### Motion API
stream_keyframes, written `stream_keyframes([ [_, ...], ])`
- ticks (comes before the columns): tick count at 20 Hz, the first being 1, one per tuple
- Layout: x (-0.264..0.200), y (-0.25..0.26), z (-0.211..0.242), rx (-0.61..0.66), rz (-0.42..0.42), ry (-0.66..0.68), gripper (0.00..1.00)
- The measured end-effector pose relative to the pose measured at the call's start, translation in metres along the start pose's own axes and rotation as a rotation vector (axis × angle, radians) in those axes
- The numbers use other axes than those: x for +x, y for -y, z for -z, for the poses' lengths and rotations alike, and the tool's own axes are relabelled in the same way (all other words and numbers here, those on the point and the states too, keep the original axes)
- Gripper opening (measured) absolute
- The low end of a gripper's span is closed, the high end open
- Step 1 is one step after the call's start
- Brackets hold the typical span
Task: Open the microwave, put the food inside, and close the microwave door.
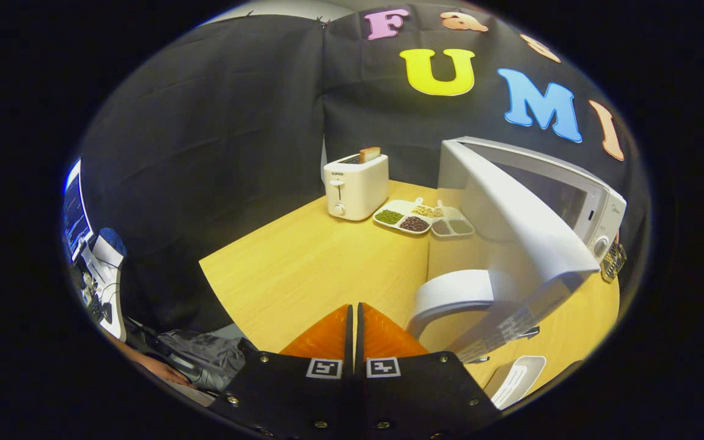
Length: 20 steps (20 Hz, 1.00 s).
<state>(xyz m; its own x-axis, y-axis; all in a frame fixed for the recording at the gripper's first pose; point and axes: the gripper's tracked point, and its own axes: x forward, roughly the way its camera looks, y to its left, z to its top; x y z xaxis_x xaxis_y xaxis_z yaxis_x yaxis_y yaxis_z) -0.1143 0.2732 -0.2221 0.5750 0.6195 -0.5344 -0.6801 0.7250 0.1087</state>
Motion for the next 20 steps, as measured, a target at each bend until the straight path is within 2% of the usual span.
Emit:
stream_keyframes([
  [12, -0.024, 0.099, -0.015, 0.086, 0.171, 0.035, 0.01],
  [20, -0.039, 0.163, -0.028, 0.136, 0.250, 0.072, 0.01],
])
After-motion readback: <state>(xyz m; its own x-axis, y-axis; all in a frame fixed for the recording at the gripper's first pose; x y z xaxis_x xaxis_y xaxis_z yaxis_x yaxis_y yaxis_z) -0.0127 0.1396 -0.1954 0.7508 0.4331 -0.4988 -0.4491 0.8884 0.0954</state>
